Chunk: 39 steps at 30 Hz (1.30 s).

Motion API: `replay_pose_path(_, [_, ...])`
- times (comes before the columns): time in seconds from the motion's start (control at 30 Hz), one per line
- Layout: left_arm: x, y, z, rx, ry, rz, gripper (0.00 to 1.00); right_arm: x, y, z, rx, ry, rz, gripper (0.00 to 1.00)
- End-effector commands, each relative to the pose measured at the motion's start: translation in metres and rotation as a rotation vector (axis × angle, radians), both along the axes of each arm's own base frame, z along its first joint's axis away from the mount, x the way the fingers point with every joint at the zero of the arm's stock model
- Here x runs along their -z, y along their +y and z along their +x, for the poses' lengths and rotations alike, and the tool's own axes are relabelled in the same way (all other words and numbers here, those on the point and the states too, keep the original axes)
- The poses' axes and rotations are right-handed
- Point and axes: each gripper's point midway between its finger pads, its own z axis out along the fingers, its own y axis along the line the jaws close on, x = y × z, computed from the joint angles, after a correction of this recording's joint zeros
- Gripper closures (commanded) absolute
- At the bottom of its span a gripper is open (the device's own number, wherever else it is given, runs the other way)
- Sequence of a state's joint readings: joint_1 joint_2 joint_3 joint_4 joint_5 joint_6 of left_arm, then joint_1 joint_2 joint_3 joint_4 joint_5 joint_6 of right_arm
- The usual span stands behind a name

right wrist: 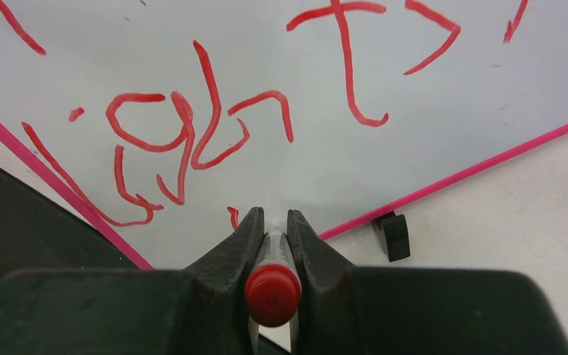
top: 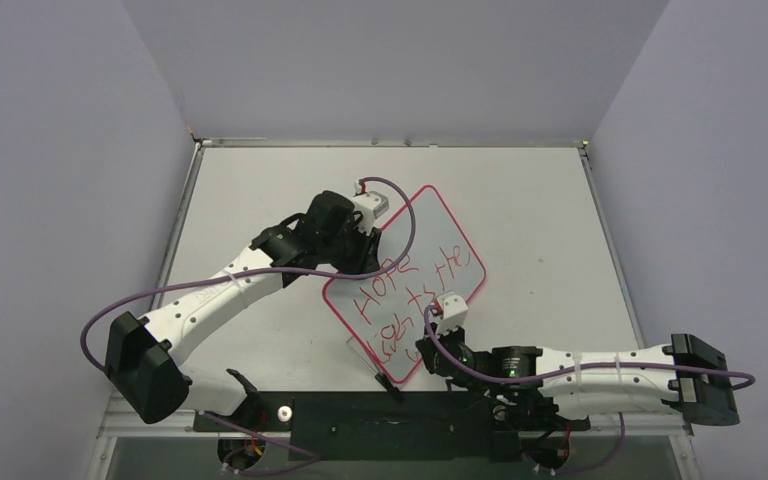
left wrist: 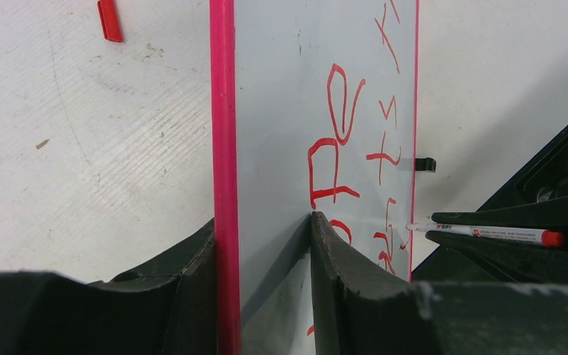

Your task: Write a sentence on the whiteboard

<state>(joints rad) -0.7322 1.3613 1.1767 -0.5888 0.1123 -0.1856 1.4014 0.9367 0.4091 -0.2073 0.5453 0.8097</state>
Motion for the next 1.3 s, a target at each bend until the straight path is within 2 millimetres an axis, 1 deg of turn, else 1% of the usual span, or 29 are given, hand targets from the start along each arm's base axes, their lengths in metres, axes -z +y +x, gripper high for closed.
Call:
replay_pose_path(0.0, [0.039, 0.055, 0.004, -0.022, -0.039, 0.320, 1.00, -0.029, 0.005, 0.017, 0.053, -0.086, 0.030, 1.00])
replay_pose_path(0.1, [0.039, 0.055, 0.004, -0.023, -0.037, 0.321, 1.00, -0.035, 0.007, 0.022, 0.060, -0.101, 0.036, 1.00])
replay_pose_path(0.3, [0.040, 0.055, 0.005, -0.023, -0.037, 0.322, 1.00, -0.032, 0.007, 0.025, 0.067, -0.102, 0.027, 1.00])
replay_pose_path(0.53, [0.040, 0.054, 0.004, -0.021, -0.035, 0.322, 1.00, -0.016, 0.001, 0.019, 0.073, -0.055, 0.022, 1.00])
replay_pose_path(0.6, [0.040, 0.055, 0.004, -0.022, -0.035, 0.321, 1.00, -0.008, -0.005, 0.017, 0.078, -0.040, 0.011, 1.00])
replay_pose_path(0.8, [0.039, 0.055, 0.004, -0.022, -0.037, 0.322, 1.00, 0.004, -0.016, 0.014, 0.109, -0.011, -0.011, 1.00])
replay_pose_path(1.1, [0.039, 0.055, 0.004, -0.023, -0.038, 0.321, 1.00, 0.015, -0.018, 0.014, 0.144, 0.015, -0.037, 1.00])
replay_pose_path(1.17, [0.038, 0.055, 0.004, -0.024, -0.040, 0.320, 1.00, 0.016, -0.019, 0.015, 0.150, 0.013, -0.044, 1.00])
replay_pose_path(1.27, [0.038, 0.055, 0.005, -0.024, -0.041, 0.320, 1.00, 0.012, -0.020, 0.018, 0.165, -0.001, -0.046, 1.00])
